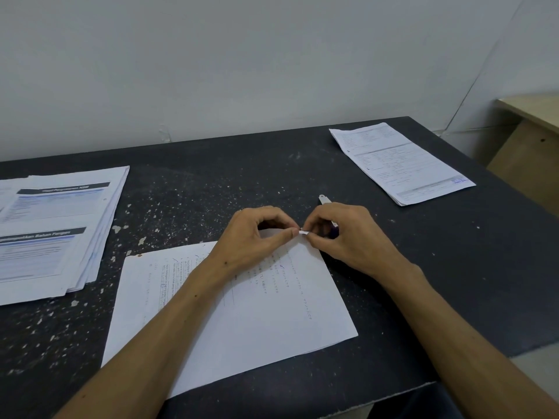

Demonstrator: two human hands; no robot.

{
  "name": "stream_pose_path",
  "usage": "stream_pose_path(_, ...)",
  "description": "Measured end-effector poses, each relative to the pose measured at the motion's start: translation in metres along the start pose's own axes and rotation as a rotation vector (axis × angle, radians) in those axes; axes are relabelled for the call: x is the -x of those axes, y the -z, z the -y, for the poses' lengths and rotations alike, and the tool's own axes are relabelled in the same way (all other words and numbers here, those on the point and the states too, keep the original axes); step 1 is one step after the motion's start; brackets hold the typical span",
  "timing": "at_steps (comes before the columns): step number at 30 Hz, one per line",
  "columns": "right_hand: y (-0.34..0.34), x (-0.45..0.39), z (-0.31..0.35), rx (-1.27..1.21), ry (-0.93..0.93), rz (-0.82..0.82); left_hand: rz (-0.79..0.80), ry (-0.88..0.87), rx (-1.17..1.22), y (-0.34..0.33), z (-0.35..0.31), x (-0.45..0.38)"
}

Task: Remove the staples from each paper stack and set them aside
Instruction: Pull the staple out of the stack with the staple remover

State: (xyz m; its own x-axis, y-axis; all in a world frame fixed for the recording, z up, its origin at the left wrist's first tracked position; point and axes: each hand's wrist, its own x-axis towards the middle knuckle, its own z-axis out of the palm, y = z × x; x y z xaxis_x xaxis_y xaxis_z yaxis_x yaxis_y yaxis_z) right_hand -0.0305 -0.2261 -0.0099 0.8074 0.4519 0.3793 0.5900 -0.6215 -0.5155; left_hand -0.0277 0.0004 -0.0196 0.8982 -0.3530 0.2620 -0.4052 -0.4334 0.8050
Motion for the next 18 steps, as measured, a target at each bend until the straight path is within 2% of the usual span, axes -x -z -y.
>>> stream_pose_path(8, -0.0033, 0.0031, -0.0012, -0.034, -0.052, -0.057, -0.011, -0.009, 0.001, -0.0002, 0.0002, -0.0003)
stream_pose_path(18, -0.0040, 0.0022, -0.0023, 0.011, 0.004, -0.051, -0.006, -0.014, -0.011, -0.0001, 0.0016, -0.0004)
